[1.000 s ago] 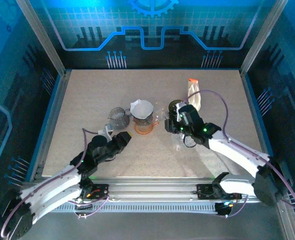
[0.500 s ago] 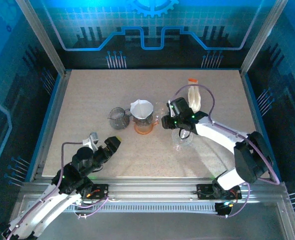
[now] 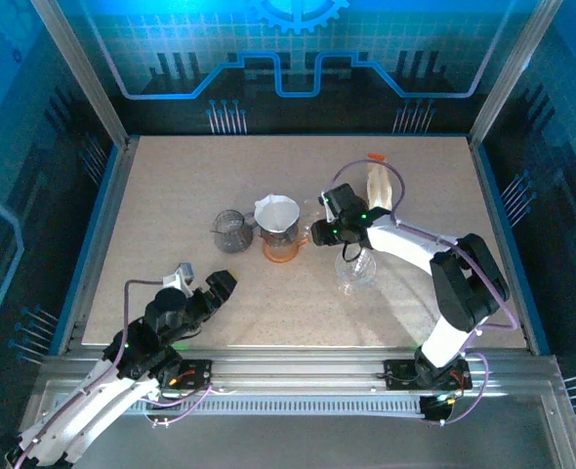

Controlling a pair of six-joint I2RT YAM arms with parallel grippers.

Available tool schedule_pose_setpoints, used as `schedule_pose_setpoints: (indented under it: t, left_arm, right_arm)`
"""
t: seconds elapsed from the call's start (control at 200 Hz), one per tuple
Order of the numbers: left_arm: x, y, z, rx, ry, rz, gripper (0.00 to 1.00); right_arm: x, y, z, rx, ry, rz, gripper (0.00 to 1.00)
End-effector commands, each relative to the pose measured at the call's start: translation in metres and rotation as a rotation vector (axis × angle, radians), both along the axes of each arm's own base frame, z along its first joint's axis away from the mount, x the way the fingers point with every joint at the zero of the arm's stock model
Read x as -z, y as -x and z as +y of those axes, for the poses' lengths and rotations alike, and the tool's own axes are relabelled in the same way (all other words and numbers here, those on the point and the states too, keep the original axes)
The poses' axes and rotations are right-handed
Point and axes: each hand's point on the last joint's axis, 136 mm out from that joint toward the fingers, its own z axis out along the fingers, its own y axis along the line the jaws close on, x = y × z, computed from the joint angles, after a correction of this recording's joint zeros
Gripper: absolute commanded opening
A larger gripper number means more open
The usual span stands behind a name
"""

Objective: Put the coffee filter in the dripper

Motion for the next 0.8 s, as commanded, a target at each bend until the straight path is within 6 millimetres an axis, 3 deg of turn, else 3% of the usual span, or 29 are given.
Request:
schedule_pose_setpoints:
  t: [0.0,0.4,0.63,0.795]
  left_arm:
    - [0.005,0.001,0.001,-0.009,0.004,0.012,0.99]
    - [0.006,0.000,0.001,-0.013,0.005,0.018,0.99]
    - [0.008,0.000,0.002,-0.020,0.007,0.027,0.99]
    - [0.006,0.000,0.002,-0.021,0.009,0.025,0.99]
  right_arm:
    - [0.001,-0.011,-0.003,-0.002,0.011,-0.008,0.44]
    - [-0.008,-0.017,0.001,-0.019,0.012,-0.034,0.24]
    - [-0.032,-0.028,0.004,-0.012,-0.013,-0.108,0.15]
    - [-0.061,-0.035,0.008,-0.010,-0.055,-0.177,0.11]
